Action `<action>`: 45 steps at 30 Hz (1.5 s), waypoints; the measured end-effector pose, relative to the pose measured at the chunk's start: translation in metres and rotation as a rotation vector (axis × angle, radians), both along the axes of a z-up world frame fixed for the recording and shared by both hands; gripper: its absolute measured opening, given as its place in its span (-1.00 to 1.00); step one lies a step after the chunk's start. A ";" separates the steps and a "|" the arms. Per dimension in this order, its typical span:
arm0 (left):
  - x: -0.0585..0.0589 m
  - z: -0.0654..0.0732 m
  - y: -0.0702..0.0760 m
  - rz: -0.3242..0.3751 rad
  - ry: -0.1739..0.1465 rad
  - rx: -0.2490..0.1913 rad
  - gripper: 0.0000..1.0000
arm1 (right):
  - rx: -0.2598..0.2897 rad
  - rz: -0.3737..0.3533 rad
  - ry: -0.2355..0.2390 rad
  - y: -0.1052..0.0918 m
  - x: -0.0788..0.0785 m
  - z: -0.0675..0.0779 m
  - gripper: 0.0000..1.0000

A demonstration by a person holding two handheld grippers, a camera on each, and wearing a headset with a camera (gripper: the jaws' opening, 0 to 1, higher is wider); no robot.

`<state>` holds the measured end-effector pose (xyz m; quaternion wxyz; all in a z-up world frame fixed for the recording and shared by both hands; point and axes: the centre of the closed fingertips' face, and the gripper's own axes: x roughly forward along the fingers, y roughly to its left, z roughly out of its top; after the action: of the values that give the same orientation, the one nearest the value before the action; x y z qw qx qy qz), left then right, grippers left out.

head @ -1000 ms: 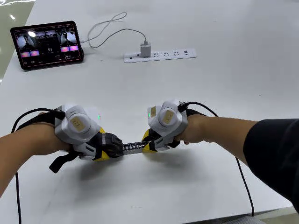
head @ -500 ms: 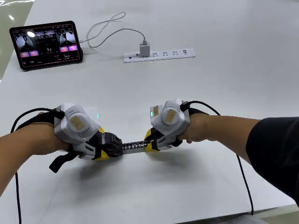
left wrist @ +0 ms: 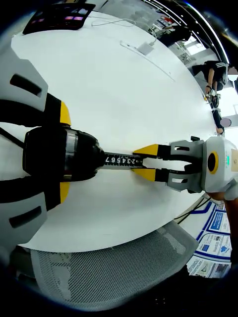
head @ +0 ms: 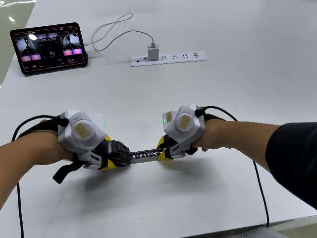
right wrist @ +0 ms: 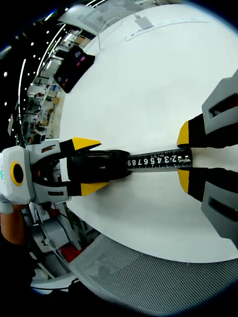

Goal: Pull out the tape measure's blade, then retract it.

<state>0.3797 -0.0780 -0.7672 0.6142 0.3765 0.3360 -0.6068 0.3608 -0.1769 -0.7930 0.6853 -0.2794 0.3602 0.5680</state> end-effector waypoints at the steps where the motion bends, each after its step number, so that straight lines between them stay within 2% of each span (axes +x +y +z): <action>1: 0.000 0.000 0.000 0.000 0.000 0.000 -0.34 | 0.000 -0.001 0.001 -0.001 0.000 0.000 -0.79; 45: -0.001 0.000 0.000 0.005 0.000 0.003 -0.34 | -0.003 -0.024 -0.001 -0.019 -0.005 -0.001 -0.79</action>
<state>0.3783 -0.0781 -0.7674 0.6150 0.3766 0.3377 -0.6048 0.3559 -0.1959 -0.7941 0.6919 -0.2765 0.3640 0.5589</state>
